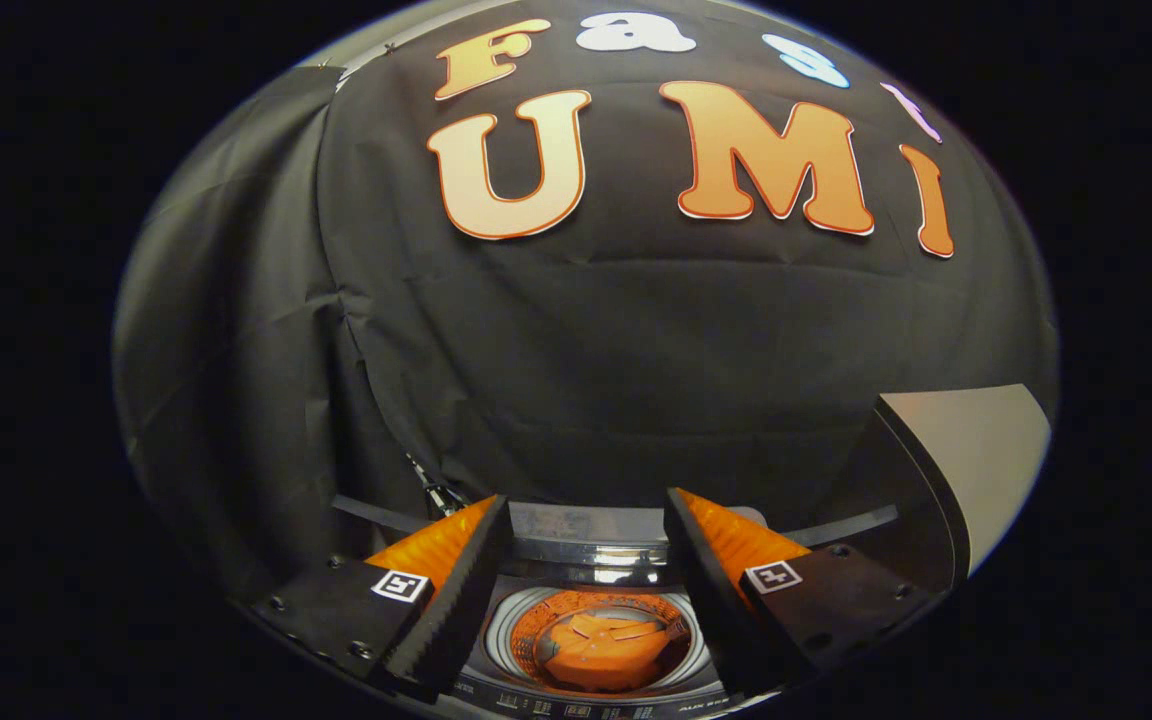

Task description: Put the clothes into the washing machine and then close the washing machine lid.

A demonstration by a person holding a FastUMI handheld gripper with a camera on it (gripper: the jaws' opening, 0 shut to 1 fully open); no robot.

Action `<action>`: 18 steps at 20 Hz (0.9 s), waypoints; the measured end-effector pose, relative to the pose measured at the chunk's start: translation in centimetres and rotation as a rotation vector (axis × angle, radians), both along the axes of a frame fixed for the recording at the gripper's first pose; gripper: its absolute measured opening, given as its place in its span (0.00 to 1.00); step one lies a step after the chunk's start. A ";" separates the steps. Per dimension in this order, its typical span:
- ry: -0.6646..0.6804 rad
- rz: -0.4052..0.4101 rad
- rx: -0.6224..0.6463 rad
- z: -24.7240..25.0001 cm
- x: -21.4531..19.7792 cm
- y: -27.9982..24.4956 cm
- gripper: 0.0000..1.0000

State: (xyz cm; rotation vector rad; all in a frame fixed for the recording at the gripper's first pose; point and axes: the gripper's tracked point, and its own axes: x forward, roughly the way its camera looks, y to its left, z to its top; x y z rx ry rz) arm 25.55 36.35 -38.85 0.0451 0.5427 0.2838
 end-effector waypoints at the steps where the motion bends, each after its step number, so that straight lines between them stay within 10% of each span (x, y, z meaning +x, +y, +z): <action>1: 0.000 0.001 0.000 -0.1 -0.4 0.1 0.99; 18: 0.213 0.006 -0.028 -10.0 -5.7 -0.2 0.98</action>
